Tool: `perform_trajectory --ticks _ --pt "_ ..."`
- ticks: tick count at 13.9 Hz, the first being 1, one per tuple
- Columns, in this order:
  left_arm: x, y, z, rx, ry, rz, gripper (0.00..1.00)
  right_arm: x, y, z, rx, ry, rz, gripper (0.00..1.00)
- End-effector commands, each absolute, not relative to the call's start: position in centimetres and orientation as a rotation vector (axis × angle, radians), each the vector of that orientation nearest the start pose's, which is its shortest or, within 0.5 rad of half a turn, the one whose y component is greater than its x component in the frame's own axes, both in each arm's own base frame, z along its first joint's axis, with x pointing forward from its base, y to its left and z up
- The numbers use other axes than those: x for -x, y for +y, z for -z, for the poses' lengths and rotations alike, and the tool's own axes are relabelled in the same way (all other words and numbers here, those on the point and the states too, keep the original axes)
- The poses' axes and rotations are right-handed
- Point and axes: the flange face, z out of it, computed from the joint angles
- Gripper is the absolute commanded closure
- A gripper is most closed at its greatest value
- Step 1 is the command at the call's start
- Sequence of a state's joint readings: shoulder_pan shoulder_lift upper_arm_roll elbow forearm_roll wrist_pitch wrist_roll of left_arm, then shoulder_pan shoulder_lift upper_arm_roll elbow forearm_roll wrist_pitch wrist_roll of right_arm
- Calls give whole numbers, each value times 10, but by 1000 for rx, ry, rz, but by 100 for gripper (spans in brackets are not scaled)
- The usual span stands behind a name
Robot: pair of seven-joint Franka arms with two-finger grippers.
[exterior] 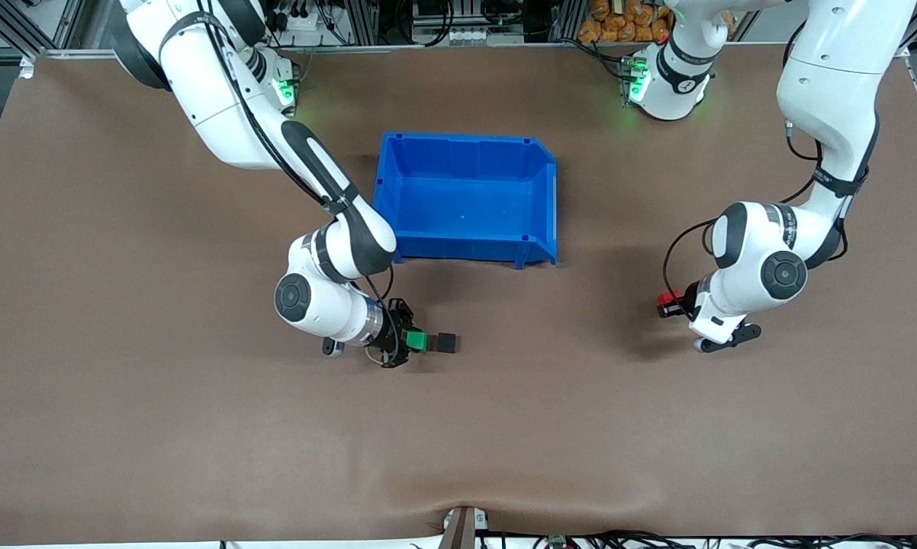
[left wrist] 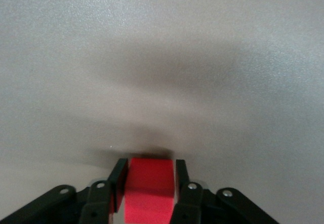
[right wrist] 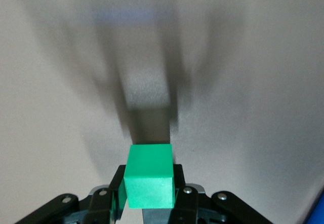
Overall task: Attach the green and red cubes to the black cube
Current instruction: 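Place the green cube against the black cube while the left gripper carries red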
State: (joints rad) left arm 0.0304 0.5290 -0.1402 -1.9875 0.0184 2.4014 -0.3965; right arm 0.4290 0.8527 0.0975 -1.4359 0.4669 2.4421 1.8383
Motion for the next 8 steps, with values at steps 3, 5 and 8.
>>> perform_trajectory --ticks 3,5,8 --pt "-600 -67 -188 3121 -504 -178 100 -644 370 -188 1847 2121 -439 100" --pt "-600 -72 -193 3112 -534 -175 100 -643 374 -186 1849 2117 -440 100" --pt "-603 -77 -213 3095 -643 -137 100 -643 379 -182 1840 2124 -446 100"
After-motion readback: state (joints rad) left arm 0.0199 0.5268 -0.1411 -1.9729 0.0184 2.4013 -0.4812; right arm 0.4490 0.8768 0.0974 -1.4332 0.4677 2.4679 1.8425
